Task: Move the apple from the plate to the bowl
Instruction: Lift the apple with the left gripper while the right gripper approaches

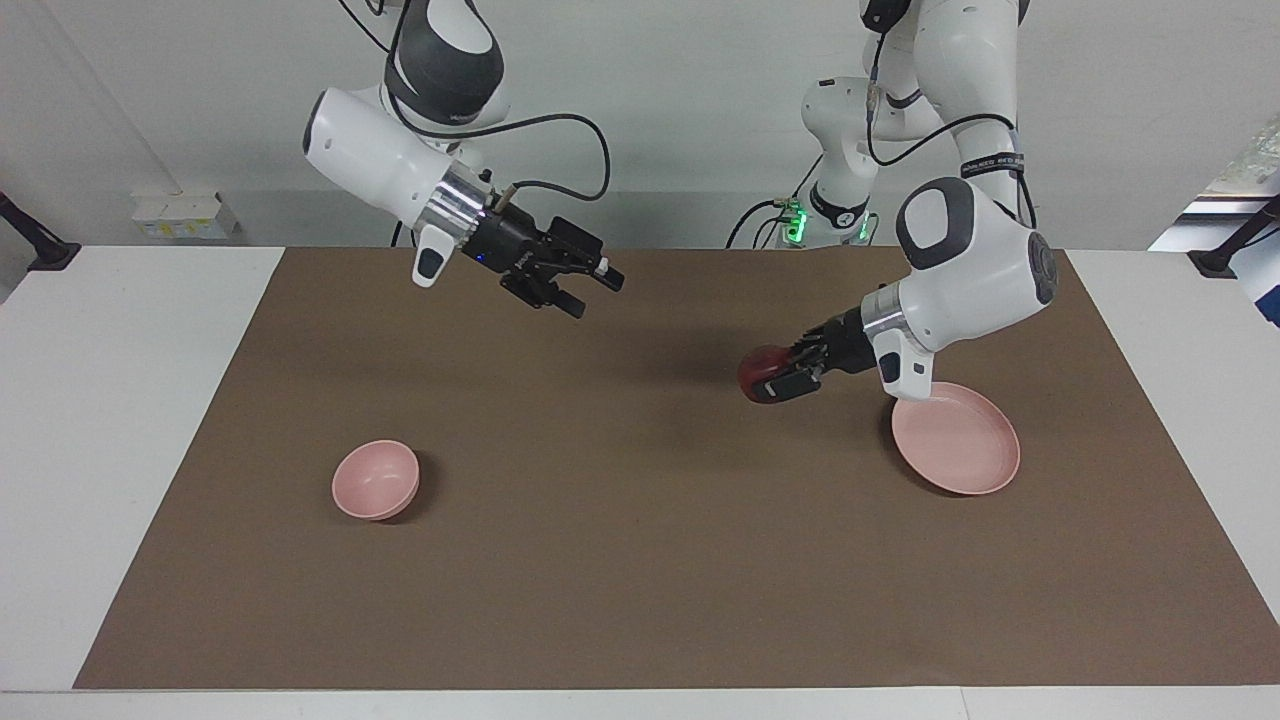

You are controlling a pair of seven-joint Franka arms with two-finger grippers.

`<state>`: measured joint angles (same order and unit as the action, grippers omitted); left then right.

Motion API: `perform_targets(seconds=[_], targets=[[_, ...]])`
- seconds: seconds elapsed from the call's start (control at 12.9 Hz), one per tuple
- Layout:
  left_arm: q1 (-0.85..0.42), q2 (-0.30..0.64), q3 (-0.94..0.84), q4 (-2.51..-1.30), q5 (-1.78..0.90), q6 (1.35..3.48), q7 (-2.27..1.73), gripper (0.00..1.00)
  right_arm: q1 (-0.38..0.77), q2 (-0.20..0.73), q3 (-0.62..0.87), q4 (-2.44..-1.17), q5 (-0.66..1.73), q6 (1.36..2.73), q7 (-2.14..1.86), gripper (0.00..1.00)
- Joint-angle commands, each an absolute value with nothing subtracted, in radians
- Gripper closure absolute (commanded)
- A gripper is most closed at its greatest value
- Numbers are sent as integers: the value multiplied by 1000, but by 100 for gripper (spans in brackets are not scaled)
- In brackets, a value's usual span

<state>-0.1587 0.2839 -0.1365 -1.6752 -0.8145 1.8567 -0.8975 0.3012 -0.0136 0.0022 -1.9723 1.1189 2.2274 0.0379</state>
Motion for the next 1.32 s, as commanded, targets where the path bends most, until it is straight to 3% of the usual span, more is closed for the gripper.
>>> perform_targets(seconds=[0.0,0.47,0.7,1.24], targets=[[-167,245,-133,-1716,-999,1818,-940,100,346,4,0,-2005,1224,2292,-41,0],[-186,178,-164,-1864,-1302,1821,-960,100,382,25,0,-2014,1362,2355,-223,0],[-207,166,-167,-1887,-1388,1830,-960,100,382,46,0,-2031,1520,2352,-398,0],[-241,158,-196,-1894,-1459,1936,-963,100,408,6,8,-2082,1626,2342,-391,0]])
